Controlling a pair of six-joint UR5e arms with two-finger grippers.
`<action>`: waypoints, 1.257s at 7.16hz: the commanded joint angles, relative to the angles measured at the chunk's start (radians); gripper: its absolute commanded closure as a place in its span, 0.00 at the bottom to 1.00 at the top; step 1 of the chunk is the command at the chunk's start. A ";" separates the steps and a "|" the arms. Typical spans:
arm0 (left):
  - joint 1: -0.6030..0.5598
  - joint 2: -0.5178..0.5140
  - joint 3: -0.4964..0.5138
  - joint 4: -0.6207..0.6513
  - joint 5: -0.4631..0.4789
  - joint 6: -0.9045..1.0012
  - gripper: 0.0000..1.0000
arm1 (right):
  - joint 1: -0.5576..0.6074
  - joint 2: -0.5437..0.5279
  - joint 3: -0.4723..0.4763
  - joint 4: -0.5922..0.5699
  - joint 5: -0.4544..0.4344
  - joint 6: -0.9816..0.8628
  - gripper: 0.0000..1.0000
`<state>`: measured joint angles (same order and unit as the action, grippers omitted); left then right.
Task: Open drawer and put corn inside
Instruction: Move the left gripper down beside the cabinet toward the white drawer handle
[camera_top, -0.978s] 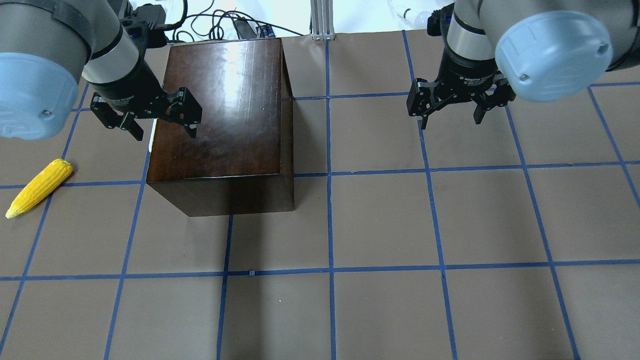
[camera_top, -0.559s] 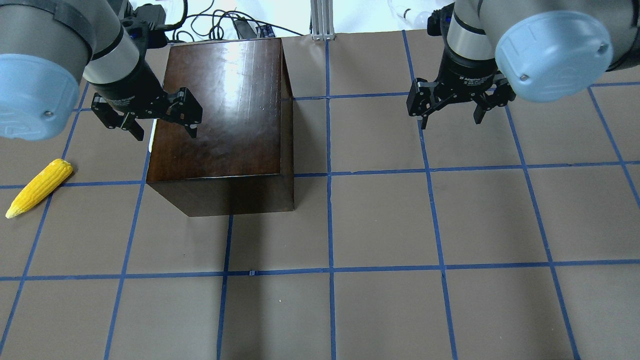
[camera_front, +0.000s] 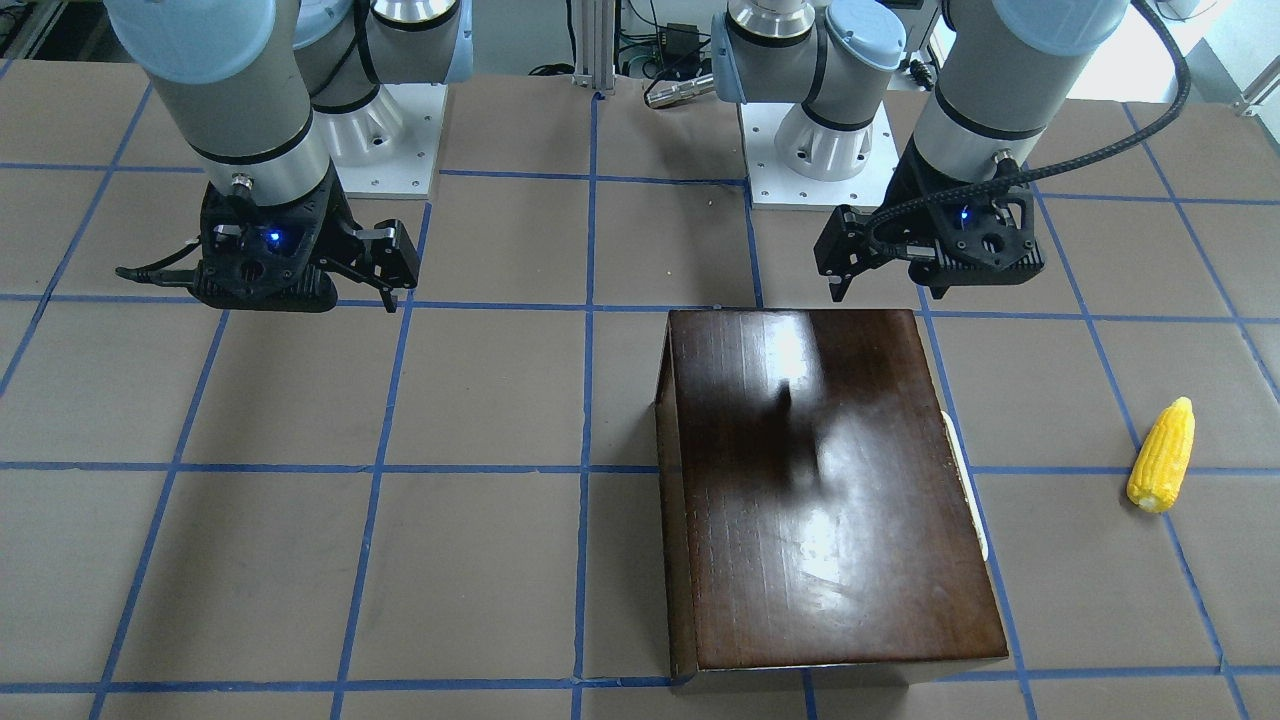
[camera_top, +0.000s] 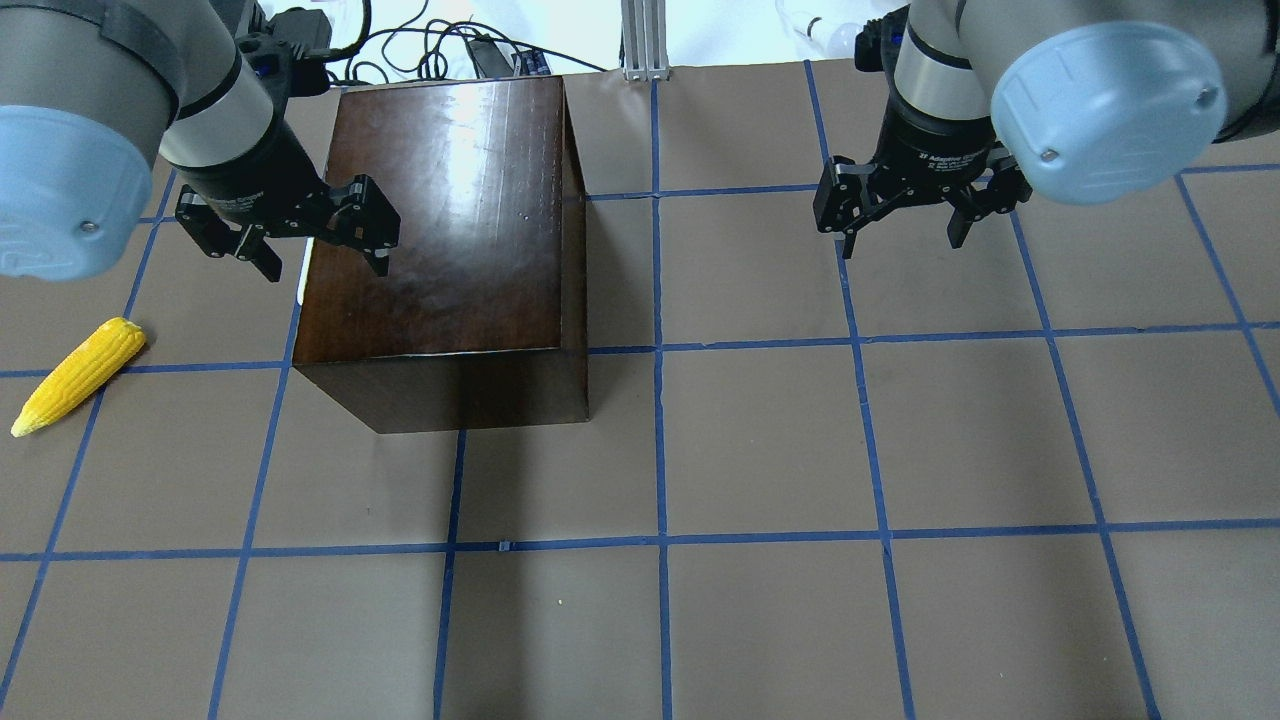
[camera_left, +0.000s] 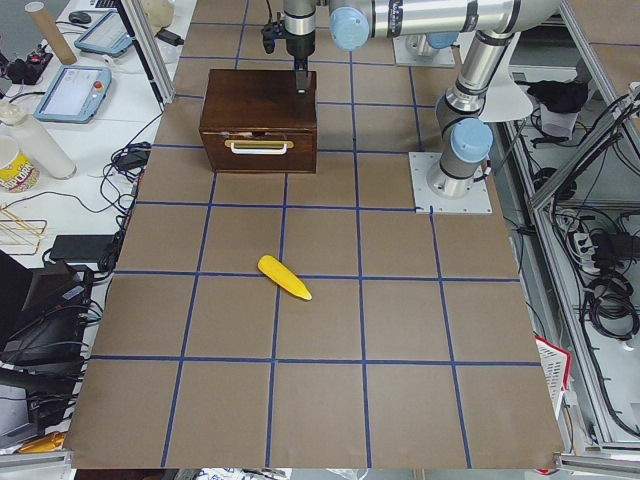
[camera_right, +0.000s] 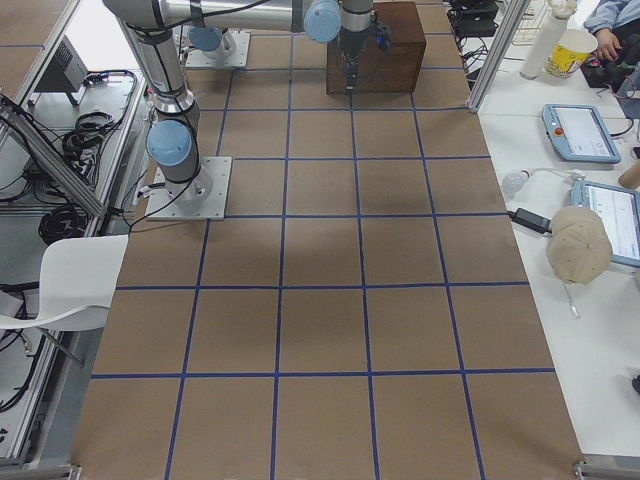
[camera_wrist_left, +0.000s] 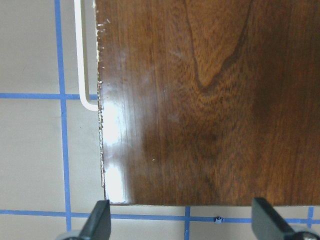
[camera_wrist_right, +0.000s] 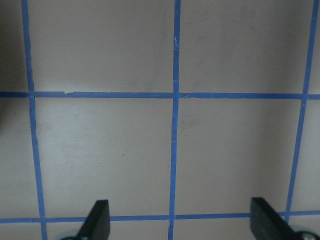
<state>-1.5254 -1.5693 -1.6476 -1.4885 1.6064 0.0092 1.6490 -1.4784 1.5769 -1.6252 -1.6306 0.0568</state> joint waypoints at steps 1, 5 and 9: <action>0.069 0.014 0.006 -0.039 -0.002 0.000 0.00 | 0.000 0.001 0.000 -0.001 0.000 0.000 0.00; 0.252 0.003 0.054 -0.044 -0.008 0.080 0.00 | 0.000 0.000 0.000 -0.001 0.000 0.000 0.00; 0.353 -0.095 0.052 0.046 -0.022 0.253 0.00 | 0.000 0.001 0.000 0.001 0.000 0.000 0.00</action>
<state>-1.1811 -1.6263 -1.5962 -1.4979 1.5889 0.2186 1.6490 -1.4782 1.5769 -1.6256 -1.6317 0.0568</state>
